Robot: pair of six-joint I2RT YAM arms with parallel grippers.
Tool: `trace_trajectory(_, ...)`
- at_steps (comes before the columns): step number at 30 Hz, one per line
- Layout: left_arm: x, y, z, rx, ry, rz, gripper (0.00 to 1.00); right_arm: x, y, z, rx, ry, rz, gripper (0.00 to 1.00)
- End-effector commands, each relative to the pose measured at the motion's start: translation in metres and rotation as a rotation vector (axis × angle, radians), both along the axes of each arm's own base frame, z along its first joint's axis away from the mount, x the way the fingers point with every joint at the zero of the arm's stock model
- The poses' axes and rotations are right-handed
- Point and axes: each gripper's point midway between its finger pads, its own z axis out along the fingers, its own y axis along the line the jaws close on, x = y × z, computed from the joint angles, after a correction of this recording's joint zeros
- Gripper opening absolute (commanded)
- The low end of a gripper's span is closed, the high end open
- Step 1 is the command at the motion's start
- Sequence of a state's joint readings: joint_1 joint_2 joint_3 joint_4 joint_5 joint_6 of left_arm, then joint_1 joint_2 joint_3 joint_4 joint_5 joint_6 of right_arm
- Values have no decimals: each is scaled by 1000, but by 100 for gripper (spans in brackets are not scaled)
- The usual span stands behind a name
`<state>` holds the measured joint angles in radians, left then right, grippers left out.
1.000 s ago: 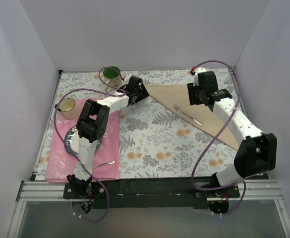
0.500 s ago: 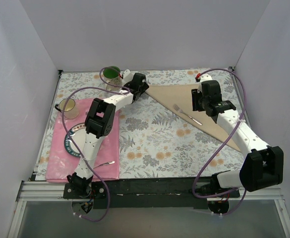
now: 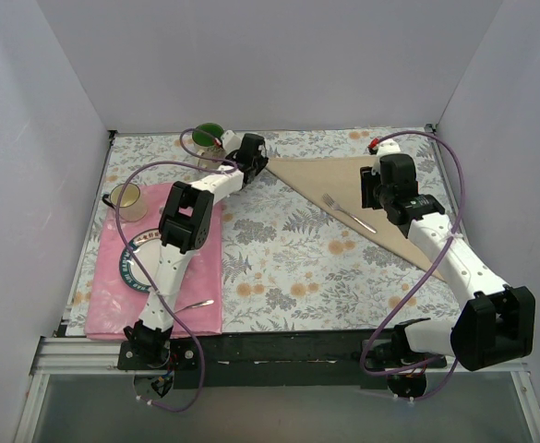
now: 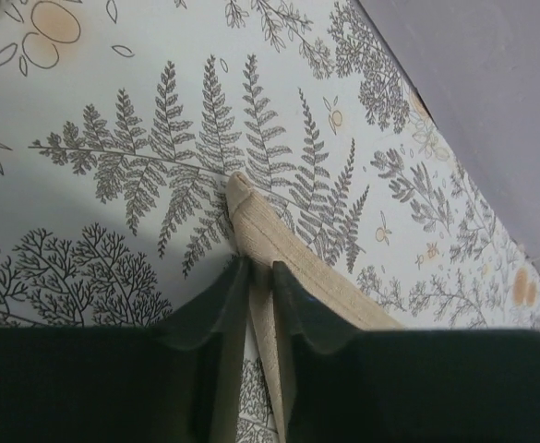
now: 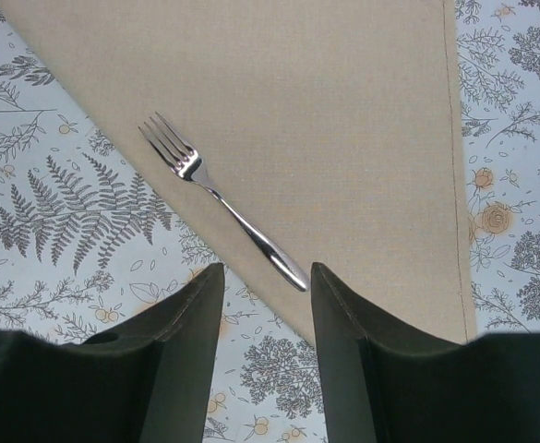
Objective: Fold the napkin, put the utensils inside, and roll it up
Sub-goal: Fold the napkin
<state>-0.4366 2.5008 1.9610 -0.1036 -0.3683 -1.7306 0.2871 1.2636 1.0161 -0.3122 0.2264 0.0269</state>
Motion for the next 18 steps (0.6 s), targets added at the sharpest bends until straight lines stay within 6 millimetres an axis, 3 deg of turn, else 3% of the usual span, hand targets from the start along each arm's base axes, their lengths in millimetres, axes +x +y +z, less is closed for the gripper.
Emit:
trace_trajectory(1, -9, 6, -35, 80, 65, -66, 8, 3, -2, 6, 6, -32, -11, 50)
trace_trajectory(3, -5, 0, -25, 115, 39, -122, 0, 2, -2, 4, 15, -20, -21, 50)
trace_trajectory(5, -4, -1, -15, 141, 17, -158, 0, 1, 0, 5, 50, -18, -37, 50)
trace_trajectory(9, -3, -17, 29, 219, -80, -245, 0, -8, 5, -1, 123, 10, -67, 50)
trace_trajectory(10, -8, -27, 48, 226, -113, -270, 0, -9, 5, -4, 136, 19, -80, 50)
trace_trajectory(13, -24, -46, 78, 245, -163, -353, 0, -11, 1, -20, 203, 73, -95, 50)
trace_trajectory(14, -28, -50, 82, 238, -167, -372, 0, -8, -9, -22, 218, 88, -134, 49)
trace_trajectory(18, -59, -76, 100, 178, -177, -480, 0, -2, -20, -30, 258, 160, -164, 49)
